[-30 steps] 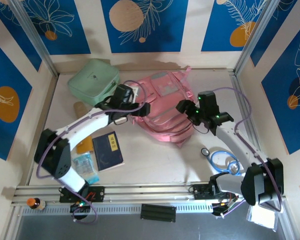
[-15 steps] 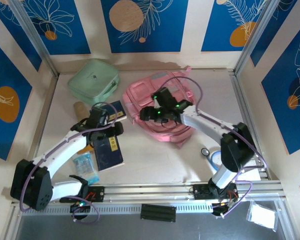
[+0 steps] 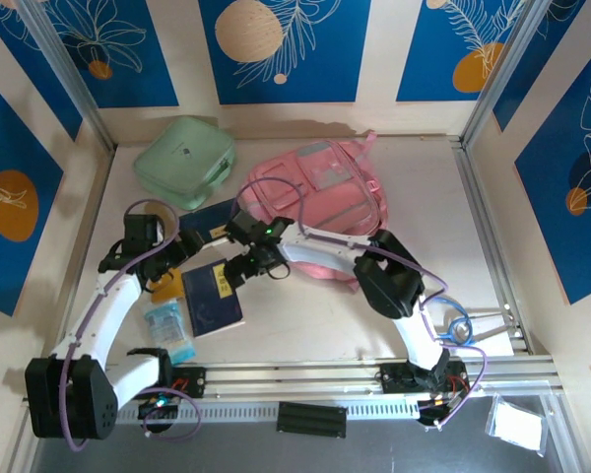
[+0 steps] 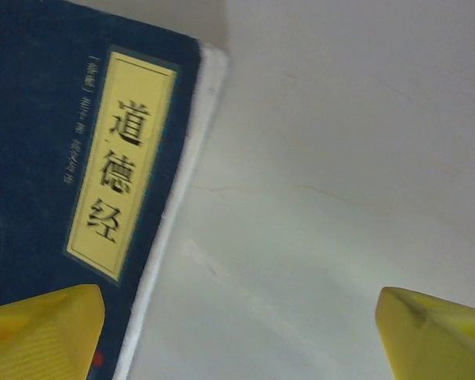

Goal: Pack books, pencil case, and school supplies into a backpack

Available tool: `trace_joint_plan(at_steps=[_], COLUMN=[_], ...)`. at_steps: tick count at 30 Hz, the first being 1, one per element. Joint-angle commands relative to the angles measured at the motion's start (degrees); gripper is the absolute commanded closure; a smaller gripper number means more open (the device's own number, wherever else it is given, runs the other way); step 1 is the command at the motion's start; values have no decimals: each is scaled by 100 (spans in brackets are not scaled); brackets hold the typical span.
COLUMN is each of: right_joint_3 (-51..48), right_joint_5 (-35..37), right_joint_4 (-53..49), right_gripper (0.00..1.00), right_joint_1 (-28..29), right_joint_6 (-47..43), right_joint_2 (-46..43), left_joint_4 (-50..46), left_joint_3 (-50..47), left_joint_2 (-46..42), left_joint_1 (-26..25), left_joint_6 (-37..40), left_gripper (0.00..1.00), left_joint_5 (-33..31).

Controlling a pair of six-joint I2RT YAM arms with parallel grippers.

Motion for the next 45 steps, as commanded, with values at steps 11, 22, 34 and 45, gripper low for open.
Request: trace_joint_plan(at_steps=[11, 22, 34, 45], right_joint_3=[1481, 465, -373, 21], right_joint_5=[379, 859, -1036, -964], right_joint_4=[-1069, -833, -219, -493], right_gripper=[15, 17, 23, 45], right_joint_1=[438, -33, -993, -1001], right_joint_6=[-513, -51, 736, 793], right_joint_2=[1263, 792, -348, 95], left_joint_4=[-25, 187, 509, 839], left_joint_3=[235, 253, -207, -938], left_joint_2=[-17, 219, 713, 674], left_joint_1=[249, 250, 108, -670], left_joint_6=[140, -25, 8, -317], left_gripper=[0, 0, 0, 9], left_joint_5=[369, 708, 1837, 1759])
